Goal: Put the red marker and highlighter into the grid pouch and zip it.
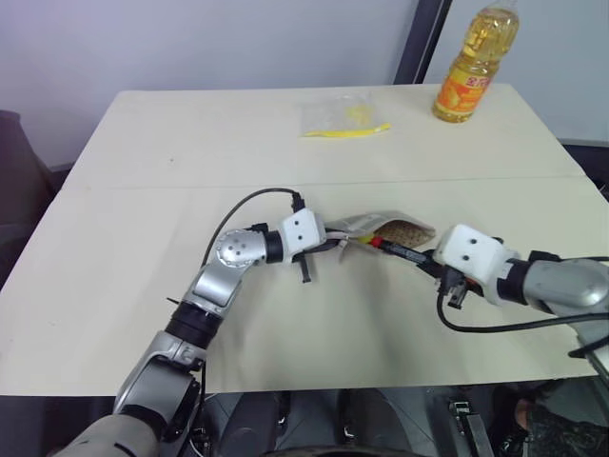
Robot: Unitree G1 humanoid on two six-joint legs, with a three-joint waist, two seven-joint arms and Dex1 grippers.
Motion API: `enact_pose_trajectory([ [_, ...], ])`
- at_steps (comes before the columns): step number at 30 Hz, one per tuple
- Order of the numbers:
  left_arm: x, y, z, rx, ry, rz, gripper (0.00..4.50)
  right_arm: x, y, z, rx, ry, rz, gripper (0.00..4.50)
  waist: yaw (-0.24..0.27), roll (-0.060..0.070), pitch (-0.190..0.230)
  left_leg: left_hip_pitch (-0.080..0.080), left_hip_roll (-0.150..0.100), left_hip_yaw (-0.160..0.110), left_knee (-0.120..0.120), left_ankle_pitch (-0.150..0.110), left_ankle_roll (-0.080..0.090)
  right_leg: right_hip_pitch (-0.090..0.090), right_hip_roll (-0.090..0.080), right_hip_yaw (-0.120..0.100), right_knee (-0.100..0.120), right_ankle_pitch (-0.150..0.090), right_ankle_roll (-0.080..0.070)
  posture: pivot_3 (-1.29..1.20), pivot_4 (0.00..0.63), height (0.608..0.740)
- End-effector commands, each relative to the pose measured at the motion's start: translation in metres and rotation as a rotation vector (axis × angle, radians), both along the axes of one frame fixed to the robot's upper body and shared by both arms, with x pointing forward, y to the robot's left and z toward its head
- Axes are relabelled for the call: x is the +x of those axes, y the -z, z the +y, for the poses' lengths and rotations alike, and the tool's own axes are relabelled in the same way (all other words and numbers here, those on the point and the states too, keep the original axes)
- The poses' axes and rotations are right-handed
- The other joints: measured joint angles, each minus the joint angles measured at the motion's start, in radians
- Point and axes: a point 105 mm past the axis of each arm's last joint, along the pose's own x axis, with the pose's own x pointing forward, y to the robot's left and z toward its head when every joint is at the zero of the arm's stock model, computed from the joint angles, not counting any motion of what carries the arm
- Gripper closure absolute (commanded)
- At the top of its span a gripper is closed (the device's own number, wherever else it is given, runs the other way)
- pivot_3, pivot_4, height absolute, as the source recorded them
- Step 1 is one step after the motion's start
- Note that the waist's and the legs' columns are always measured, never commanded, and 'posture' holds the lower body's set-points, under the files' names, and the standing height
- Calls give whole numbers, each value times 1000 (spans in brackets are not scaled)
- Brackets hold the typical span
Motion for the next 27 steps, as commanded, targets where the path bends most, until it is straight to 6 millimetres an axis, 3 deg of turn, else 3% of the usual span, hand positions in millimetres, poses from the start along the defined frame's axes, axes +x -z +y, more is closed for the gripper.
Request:
enact_pose_trajectory([
  [1,-14,-11,-10,-16,75,-48,4500,3,-7,12,-13,-44,-44,4087,1,0,0,0,0,0,0,0,0,0,0,0,0,0,0,0,150,740],
  [6,-14,-11,-7,-13,71,-42,4500,8,-8,3,-67,-20,-59,4087,1,0,0,0,0,0,0,0,0,0,0,0,0,0,0,0,150,740],
  [13,-14,-12,-6,-10,72,-44,4500,13,-10,7,-60,-26,-81,4087,0,0,0,0,0,0,0,0,0,0,0,0,0,0,0,0,150,740],
  [20,-7,-12,-4,-29,22,-7,4500,8,-27,7,14,-6,-106,786,2,0,0,0,0,0,0,0,0,0,0,0,0,1,1,0,150,740],
  [27,7,-22,-5,-145,-71,102,4500,-11,-52,-9,260,79,-80,786,2,0,0,0,0,0,0,0,0,0,0,0,1,1,2,0,150,740],
])
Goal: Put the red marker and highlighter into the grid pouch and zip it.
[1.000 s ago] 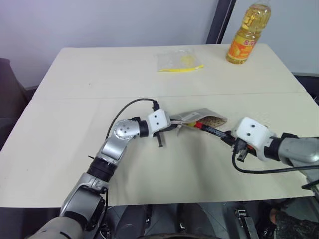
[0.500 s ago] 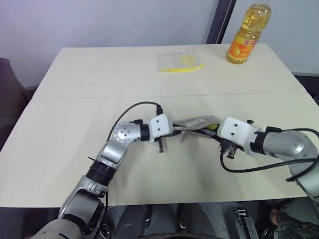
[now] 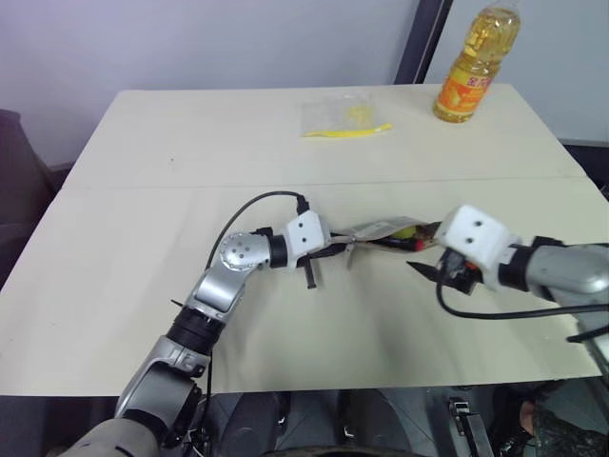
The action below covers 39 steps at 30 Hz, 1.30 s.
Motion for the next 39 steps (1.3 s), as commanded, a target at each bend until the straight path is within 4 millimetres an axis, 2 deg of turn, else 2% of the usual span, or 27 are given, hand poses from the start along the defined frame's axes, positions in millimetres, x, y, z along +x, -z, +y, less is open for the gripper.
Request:
enact_pose_trajectory([
  [1,8,-23,-3,-110,-48,24,4500,-11,-21,3,162,2,-34,786,0,0,0,0,0,0,0,0,0,0,0,0,0,0,0,0,150,740],
  [5,11,-28,-12,-154,-65,67,4500,-13,-12,21,347,3,7,786,-1,0,0,0,0,0,1,0,0,0,1,0,1,0,0,0,150,740],
  [9,16,-35,-22,-205,-90,106,4500,6,-1,37,532,117,-1,786,-3,0,0,0,0,0,1,0,0,0,0,0,1,0,0,0,150,740],
  [14,17,-44,-28,-272,-100,156,4500,24,8,51,636,206,4,786,-3,0,0,0,0,0,0,0,0,-1,1,0,2,0,0,0,150,740],
  [18,16,-44,-30,-267,-96,153,4500,31,10,63,678,205,13,786,-3,0,0,0,0,0,-1,0,0,-2,1,0,2,0,0,0,150,740],
  [21,17,-45,-29,-271,-102,150,4500,34,11,68,683,205,16,1538,-3,0,0,0,0,0,-1,0,0,-2,1,0,2,0,0,0,150,740],
  [23,17,-46,-28,-274,-109,147,4500,35,11,71,687,197,18,2434,-3,0,0,0,0,0,-1,0,0,-2,1,0,2,0,0,0,150,740],
  [26,18,-45,-26,-275,-121,141,4500,35,8,74,688,174,17,4059,-3,0,0,0,0,0,-1,0,0,-2,2,0,2,0,0,0,150,740],
  [27,18,-45,-25,-272,-126,137,4500,34,7,74,683,168,14,4462,-3,0,0,0,0,0,-1,0,0,-2,2,0,2,0,0,0,150,740],
  [31,20,-36,-18,-196,-136,66,4500,33,-5,62,630,155,-34,4462,-3,0,0,0,-1,0,-1,0,0,-2,2,0,2,0,0,0,150,740],
  [33,22,-27,-11,-130,-141,17,4500,35,-23,43,604,175,-100,4462,-3,0,0,0,-1,0,-1,0,0,-2,2,0,2,0,0,0,150,740],
  [35,23,-22,-6,-99,-143,-5,4500,35,-32,33,591,190,-134,4462,-2,0,0,0,-1,0,-1,0,0,-2,1,0,2,0,0,0,150,740],
  [39,27,-10,7,-30,-147,-38,4500,35,-54,-6,542,277,-209,4462,-2,0,0,0,-1,0,-2,0,0,-2,1,0,1,0,0,0,150,740],
])
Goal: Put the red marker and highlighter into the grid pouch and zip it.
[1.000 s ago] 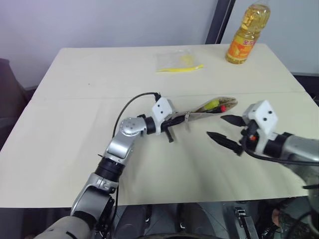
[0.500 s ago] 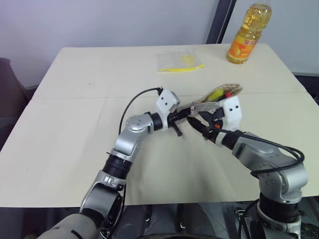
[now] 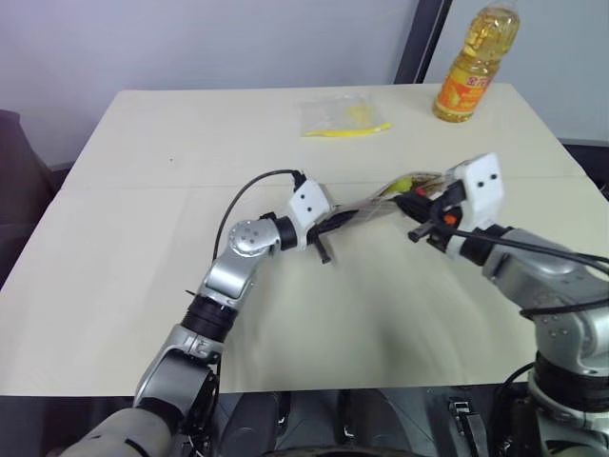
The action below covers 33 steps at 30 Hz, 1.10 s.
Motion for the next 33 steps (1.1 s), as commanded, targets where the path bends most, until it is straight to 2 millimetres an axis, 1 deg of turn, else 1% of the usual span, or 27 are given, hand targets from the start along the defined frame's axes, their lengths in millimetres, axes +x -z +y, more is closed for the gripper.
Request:
enact_pose_trajectory([
  [1,5,10,15,53,-24,-17,4500,-2,-35,-43,-38,142,-107,4462,0,0,0,0,0,0,0,0,0,0,0,0,0,0,0,0,150,740],
  [4,6,14,22,62,-24,-21,4500,-3,-31,-70,-87,234,-75,4462,1,0,0,0,0,0,0,0,0,0,0,0,-1,0,0,0,150,740],
  [7,6,14,26,61,-21,-21,4500,-4,-22,-85,-113,287,-38,4462,-1,0,0,0,0,0,-1,0,0,0,-1,0,-1,0,0,0,150,740],
  [13,5,19,34,81,-22,-16,4500,-2,-14,-90,-105,309,-25,4462,-11,1,-1,1,0,0,0,0,0,0,0,0,1,0,0,0,150,740],
  [17,2,19,36,65,-15,10,4500,-4,-3,-81,-107,261,16,4462,-12,1,-1,1,0,0,0,0,0,1,0,0,1,0,0,0,150,740],
  [19,3,15,38,29,-30,29,3830,-6,2,-74,-92,222,46,3937,-14,1,-1,1,0,0,0,0,0,1,0,0,0,0,0,0,150,740],
  [21,1,12,38,5,-23,51,3068,-8,5,-72,-98,204,57,3198,-16,1,-1,1,0,0,0,0,0,0,0,0,1,0,0,0,150,740],
  [24,-5,10,42,6,0,78,1495,-14,15,-71,-136,184,86,1601,-9,0,0,0,0,0,0,0,0,0,0,0,0,0,0,0,150,740],
  [26,-7,12,51,16,-7,98,426,-21,23,-71,-171,157,110,609,-3,0,0,0,0,0,0,0,0,0,0,0,0,0,0,0,150,740],
  [27,-10,13,56,18,-8,116,49,-24,26,-71,-184,145,116,599,-2,0,0,0,0,0,0,0,0,0,-1,0,-1,0,0,0,150,740],
  [30,-18,18,76,23,-19,196,49,-36,34,-71,-204,98,138,599,-2,0,0,0,0,0,-1,0,0,0,-1,0,-1,0,0,0,150,740],
  [33,-26,26,107,28,-79,268,49,-47,38,-80,-222,92,132,599,-4,0,0,0,1,0,-1,0,0,0,-1,0,-1,-1,-2,0,150,740],
])
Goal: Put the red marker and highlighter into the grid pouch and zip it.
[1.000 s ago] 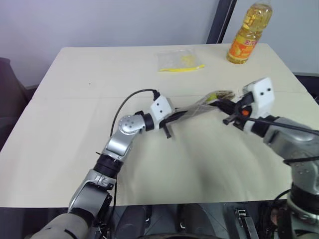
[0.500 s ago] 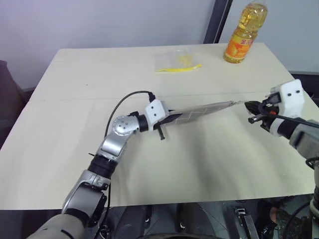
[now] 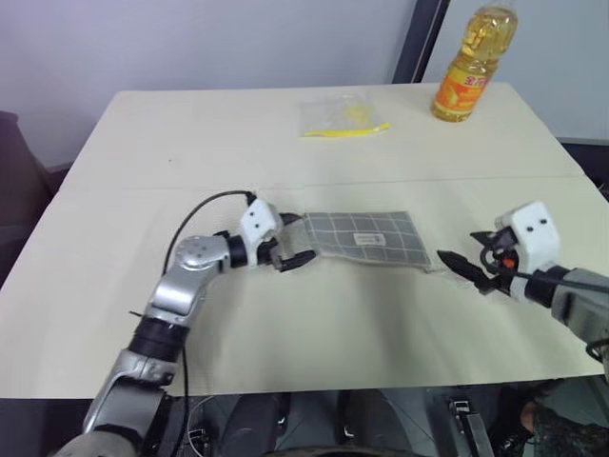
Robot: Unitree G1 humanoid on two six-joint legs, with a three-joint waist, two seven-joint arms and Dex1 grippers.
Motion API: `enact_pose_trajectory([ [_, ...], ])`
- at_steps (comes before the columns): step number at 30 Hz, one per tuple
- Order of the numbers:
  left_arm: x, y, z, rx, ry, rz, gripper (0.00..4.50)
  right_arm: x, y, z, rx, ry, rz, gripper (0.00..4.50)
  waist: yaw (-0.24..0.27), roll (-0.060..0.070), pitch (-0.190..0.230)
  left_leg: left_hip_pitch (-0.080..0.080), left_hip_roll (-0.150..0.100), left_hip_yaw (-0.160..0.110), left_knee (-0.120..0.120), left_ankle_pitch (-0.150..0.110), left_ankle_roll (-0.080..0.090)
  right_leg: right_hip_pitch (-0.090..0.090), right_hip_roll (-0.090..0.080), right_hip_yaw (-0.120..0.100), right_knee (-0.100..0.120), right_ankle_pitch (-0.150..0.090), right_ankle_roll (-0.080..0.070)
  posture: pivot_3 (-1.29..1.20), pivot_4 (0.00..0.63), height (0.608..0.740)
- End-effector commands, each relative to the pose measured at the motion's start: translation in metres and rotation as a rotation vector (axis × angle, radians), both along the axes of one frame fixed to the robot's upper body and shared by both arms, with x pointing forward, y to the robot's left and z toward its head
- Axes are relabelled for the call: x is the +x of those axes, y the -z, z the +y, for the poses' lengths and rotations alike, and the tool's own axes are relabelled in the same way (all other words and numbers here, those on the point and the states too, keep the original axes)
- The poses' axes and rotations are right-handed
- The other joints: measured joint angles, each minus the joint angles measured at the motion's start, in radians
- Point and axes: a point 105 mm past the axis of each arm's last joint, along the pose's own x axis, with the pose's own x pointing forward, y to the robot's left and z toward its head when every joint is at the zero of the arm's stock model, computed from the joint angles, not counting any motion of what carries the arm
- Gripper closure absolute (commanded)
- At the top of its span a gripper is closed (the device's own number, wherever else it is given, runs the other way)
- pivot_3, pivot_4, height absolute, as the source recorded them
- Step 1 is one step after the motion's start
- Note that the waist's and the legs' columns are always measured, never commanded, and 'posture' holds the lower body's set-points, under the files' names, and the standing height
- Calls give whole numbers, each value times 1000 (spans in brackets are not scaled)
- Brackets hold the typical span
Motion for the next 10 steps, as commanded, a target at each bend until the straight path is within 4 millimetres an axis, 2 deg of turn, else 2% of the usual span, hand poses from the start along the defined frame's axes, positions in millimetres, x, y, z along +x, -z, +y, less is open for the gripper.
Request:
enact_pose_trajectory([
  [1,-7,-10,31,-31,-66,21,49,-8,-18,-10,-42,-9,-99,599,-2,0,0,0,0,0,0,0,0,0,0,0,0,0,0,0,150,740],
  [10,-17,-3,91,49,-262,48,49,-16,-7,-31,40,28,-100,599,0,0,0,0,0,0,0,0,0,1,-2,0,-2,-1,-2,0,150,740],
])
